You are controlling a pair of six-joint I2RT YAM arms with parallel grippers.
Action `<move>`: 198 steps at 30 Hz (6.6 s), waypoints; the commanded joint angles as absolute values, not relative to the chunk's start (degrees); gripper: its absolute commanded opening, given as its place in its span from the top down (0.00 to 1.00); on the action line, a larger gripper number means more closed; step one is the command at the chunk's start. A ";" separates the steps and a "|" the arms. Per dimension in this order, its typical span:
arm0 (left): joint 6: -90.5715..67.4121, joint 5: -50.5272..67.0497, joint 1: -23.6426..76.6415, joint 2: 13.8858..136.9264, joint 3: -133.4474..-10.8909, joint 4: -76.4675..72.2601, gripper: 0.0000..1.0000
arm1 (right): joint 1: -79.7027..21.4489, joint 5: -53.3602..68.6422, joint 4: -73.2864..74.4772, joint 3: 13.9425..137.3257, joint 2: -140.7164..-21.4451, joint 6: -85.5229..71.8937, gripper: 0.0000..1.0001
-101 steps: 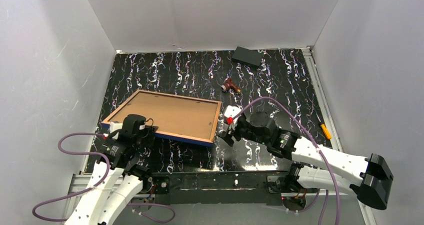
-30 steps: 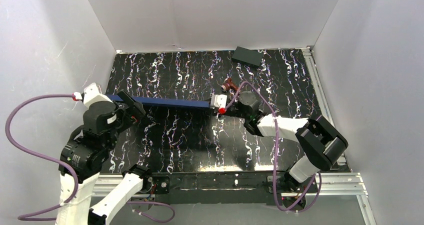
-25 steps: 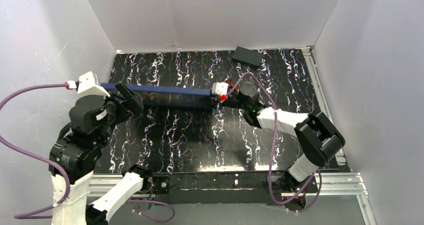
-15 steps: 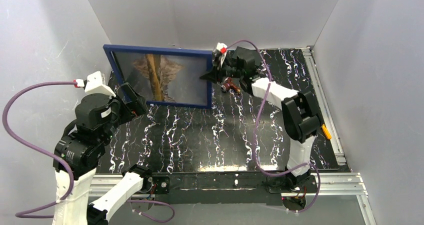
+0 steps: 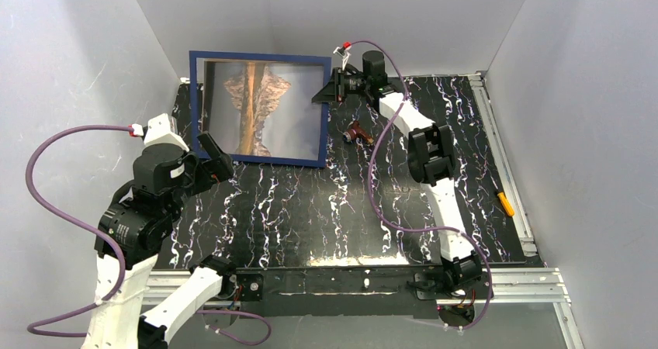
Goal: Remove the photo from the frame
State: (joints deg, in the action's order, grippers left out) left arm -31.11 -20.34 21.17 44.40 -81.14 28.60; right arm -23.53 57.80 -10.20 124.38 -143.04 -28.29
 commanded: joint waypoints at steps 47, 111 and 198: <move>-35.05 -24.24 21.39 44.70 -72.07 46.75 0.02 | -45.23 8.31 25.44 105.76 -120.49 10.34 0.17; -29.42 -27.61 21.45 37.82 -89.38 44.92 0.02 | -73.84 -4.59 44.24 112.11 -116.21 23.33 0.99; -46.67 22.07 5.15 96.24 -80.79 7.01 0.03 | -29.64 19.34 -6.16 81.30 -110.30 -45.73 0.32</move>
State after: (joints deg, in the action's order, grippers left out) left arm -41.52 12.08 8.60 89.43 -77.65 13.19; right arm -32.05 13.02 -1.50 72.27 -102.56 -40.84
